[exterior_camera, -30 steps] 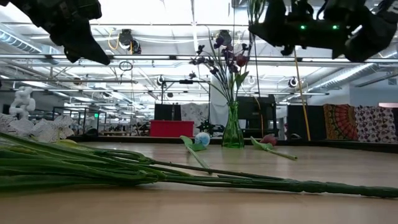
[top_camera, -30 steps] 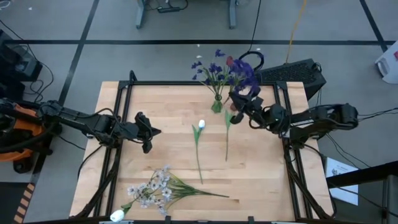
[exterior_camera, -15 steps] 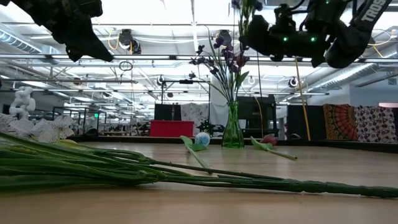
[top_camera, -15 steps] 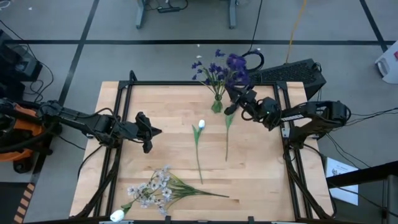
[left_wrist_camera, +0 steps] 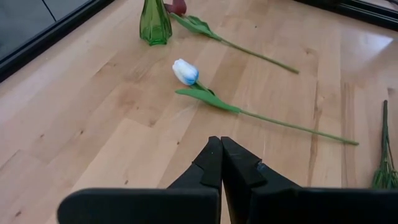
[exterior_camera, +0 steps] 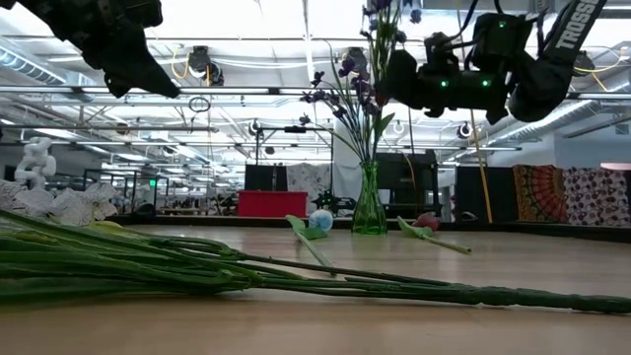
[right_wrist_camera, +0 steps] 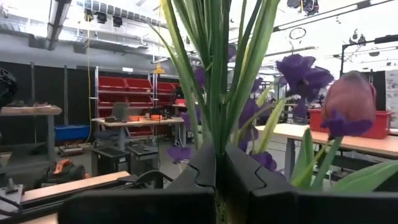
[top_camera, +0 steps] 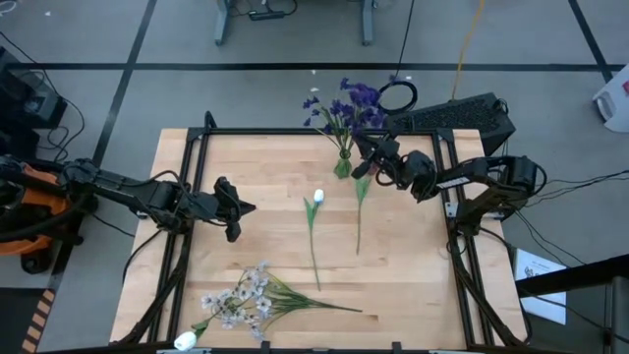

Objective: Sort flowers into vase by color
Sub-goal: Put the top violet flowers into the green flower vase

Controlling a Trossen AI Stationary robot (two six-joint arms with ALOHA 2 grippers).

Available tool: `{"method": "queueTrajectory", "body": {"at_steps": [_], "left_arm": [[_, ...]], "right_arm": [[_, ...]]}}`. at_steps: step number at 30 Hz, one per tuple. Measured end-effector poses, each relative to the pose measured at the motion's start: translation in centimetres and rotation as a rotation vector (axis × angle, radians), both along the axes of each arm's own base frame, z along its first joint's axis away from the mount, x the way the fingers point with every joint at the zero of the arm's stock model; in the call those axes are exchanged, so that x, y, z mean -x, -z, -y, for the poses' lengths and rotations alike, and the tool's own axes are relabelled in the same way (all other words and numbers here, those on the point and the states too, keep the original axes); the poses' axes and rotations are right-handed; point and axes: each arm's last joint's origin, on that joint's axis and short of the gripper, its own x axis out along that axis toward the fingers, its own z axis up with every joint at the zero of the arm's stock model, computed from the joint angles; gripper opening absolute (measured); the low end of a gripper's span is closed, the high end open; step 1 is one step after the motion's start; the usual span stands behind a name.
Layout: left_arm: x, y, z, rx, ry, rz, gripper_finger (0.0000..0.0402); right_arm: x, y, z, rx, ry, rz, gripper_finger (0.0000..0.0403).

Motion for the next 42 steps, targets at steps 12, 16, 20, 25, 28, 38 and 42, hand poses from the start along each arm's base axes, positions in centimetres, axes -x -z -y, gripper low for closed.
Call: {"method": "queueTrajectory", "body": {"at_steps": [12, 16, 20, 25, 28, 38, 42], "left_arm": [[0.0, 0.0, 0.0, 0.000, 0.000, 0.000, 0.0006], [0.0, 0.0, 0.0, -0.001, 0.000, 0.000, 0.0006], [0.0, 0.0, 0.0, 0.000, 0.000, 0.000, 0.0006], [0.0, 0.0, 0.0, 0.000, 0.000, 0.000, 0.0006], [0.0, 0.0, 0.0, 0.000, 0.000, 0.000, 0.0006], [0.0, 0.0, 0.0, 0.000, 0.000, 0.001, 0.0006], [0.0, 0.0, 0.0, 0.000, 0.000, 0.000, 0.0006]], "right_arm": [[-0.4, 2.2, 0.3, -0.156, -0.015, -0.170, 0.0022], [-0.4, 2.6, 0.3, -0.180, -0.015, -0.200, 0.0026], [-0.5, 3.0, 0.3, -0.195, -0.012, -0.237, 0.0027], [-0.4, 3.8, 0.3, -0.226, -0.008, -0.313, 0.0027], [-0.4, 3.8, 0.2, -0.228, -0.007, -0.316, 0.0028], [-0.2, 3.1, 0.2, -0.292, -0.020, -0.237, 0.0059], [-0.2, 3.1, 0.1, -0.380, -0.036, -0.171, 0.0093]]}}
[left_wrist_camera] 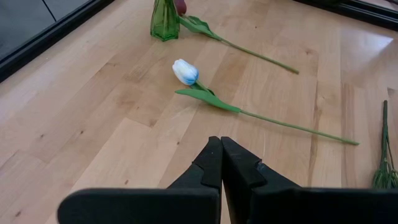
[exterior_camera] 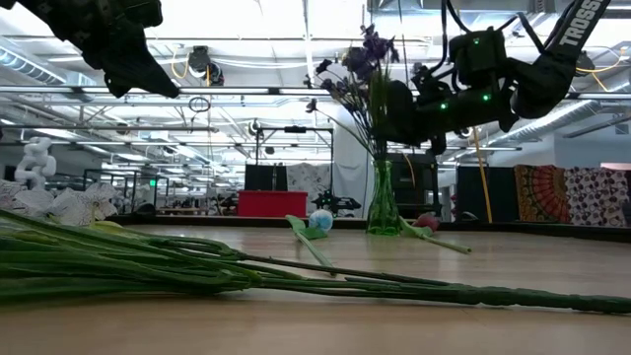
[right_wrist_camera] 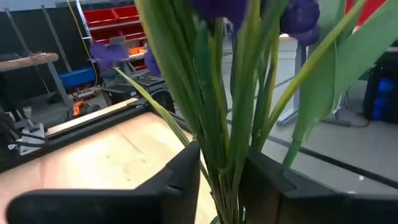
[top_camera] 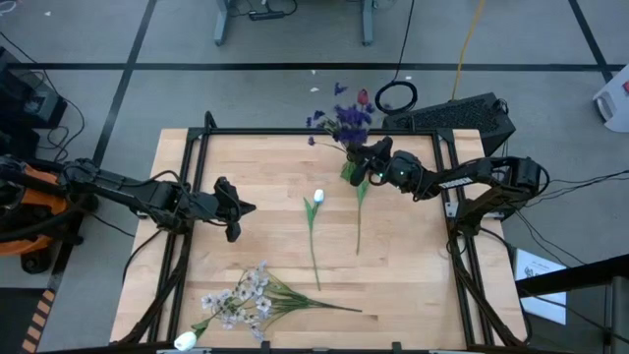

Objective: Sort flowers into vase by color
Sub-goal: Put the top violet flowers into the green flower vase, then put the right red tulip into the green flower vase

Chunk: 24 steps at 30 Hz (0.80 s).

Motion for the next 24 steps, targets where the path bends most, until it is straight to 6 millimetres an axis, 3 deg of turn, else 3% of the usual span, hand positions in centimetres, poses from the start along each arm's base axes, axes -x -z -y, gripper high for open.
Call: {"method": "queueTrajectory", "body": {"at_steps": [10, 17, 24], "left_arm": [[0.0, 0.0, 0.0, 0.000, -0.001, 0.000, 0.0006], [0.0, 0.0, 0.0, 0.000, 0.000, 0.001, 0.0006], [0.0, 0.0, 0.0, 0.000, 0.000, 0.000, 0.0006]], "right_arm": [[0.0, -0.1, 0.0, 0.082, -0.005, -0.065, 0.0159], [0.9, -1.9, -0.2, 0.132, 0.061, -0.047, 0.0216], [2.5, -3.0, -0.8, 0.091, 0.067, -0.157, 0.0251]]}}
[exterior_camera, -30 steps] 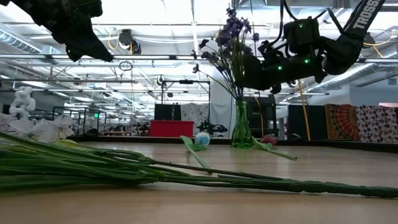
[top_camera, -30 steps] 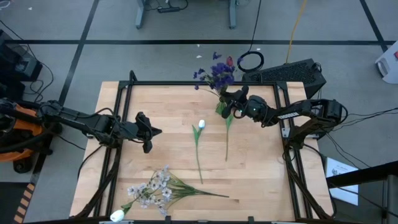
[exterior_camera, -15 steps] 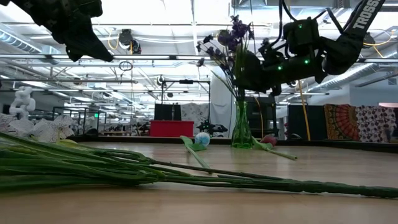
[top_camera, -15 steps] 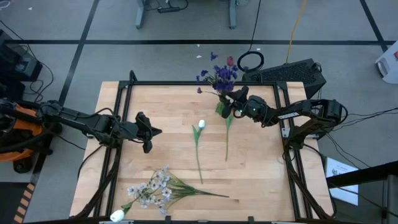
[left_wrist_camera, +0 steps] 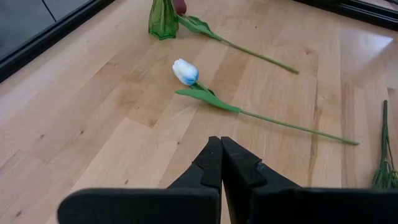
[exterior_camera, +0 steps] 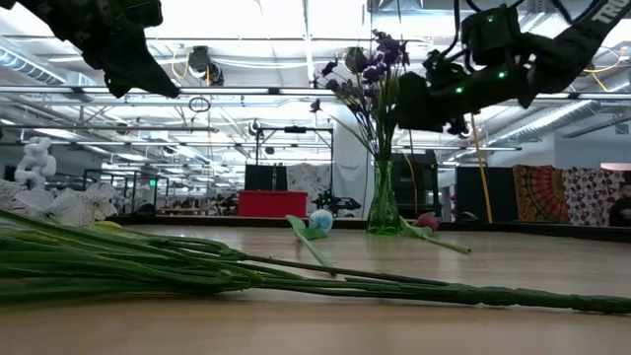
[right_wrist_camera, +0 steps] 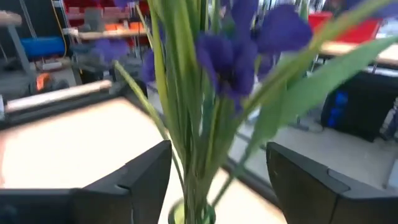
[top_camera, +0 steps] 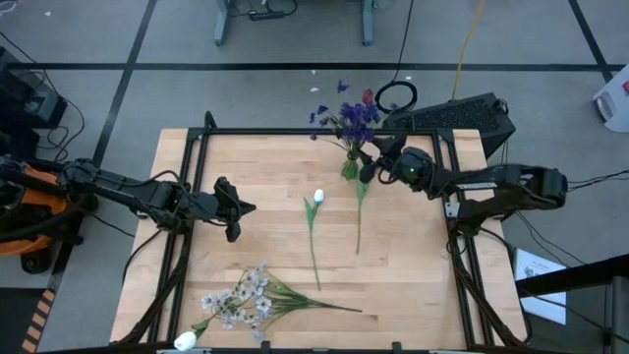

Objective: Sort flowers into vase by color
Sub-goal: Put the right red tulip into the green flower vase

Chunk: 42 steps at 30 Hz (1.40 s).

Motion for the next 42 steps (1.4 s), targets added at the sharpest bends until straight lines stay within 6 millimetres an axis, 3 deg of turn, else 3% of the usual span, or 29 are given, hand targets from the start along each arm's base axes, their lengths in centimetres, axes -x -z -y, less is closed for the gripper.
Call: {"method": "queueTrajectory", "body": {"at_steps": [11, 18, 25, 36, 42], "left_arm": [[0.0, 0.0, 0.0, 0.000, 0.000, 0.000, 0.0006], [0.0, 0.0, 0.0, 0.001, 0.000, 0.003, 0.0006], [-0.2, -0.2, 0.0, 0.007, 0.000, 0.028, 0.0006], [-0.3, -0.4, 0.1, 0.014, 0.000, 0.053, 0.0006], [-0.3, -0.4, 0.1, 0.013, 0.000, 0.053, 0.0006]], "right_arm": [[2.1, -0.4, -1.4, -0.190, 0.004, -0.051, 0.0253], [2.9, 0.6, -2.2, -0.483, 0.053, -0.002, 0.0242], [3.3, 2.0, -2.8, -0.691, -0.002, -0.079, 0.0196], [2.3, 2.9, -5.2, -0.712, -0.027, -0.148, 0.0116], [0.6, 0.8, -7.0, -0.646, 0.022, -0.311, 0.0045]]}}
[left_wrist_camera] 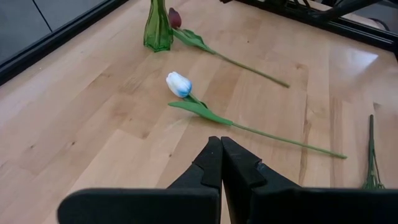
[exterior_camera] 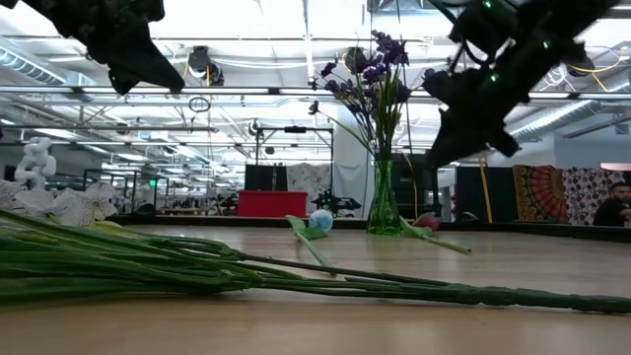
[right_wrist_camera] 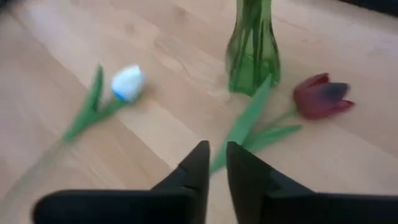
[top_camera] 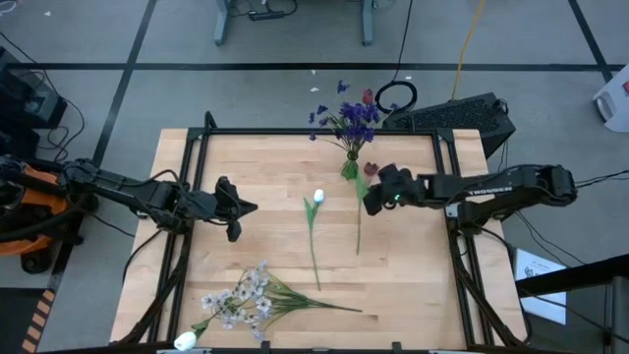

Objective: Sort flowers into vase by color
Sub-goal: Put the right red tulip into the green flower vase

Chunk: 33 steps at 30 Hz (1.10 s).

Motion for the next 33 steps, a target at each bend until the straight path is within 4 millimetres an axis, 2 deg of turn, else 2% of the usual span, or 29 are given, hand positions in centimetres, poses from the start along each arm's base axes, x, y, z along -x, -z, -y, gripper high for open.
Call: {"method": "queueTrajectory", "body": {"at_steps": [4, 10, 14, 18, 26, 33], "left_arm": [[0.0, 0.0, 0.0, 0.000, 0.000, 0.000, 0.0006], [0.0, 0.0, 0.0, -0.001, 0.000, -0.002, 0.0006], [0.0, 0.0, 0.0, 0.004, -0.003, -0.001, 0.0006], [0.0, 0.0, 0.0, 0.021, -0.013, 0.002, 0.0006], [0.0, 0.0, 0.0, 0.026, -0.006, 0.000, 0.0006], [0.0, 0.0, 0.0, 0.027, -0.004, 0.000, 0.0006]], "right_arm": [[-1.5, -1.5, -0.4, 0.014, 0.023, -0.126, 0.0006], [-4.3, -1.7, 0.2, -0.050, 0.119, -0.164, 0.0021], [-5.2, -0.5, 1.5, -0.189, 0.250, -0.170, 0.0041], [-5.5, 1.4, 2.3, -0.311, 0.284, -0.237, 0.0075], [-6.4, 4.0, 2.5, -0.345, 0.345, -0.295, 0.0153], [-7.5, 6.1, 2.7, -0.333, 0.321, -0.311, 0.0190]]}}
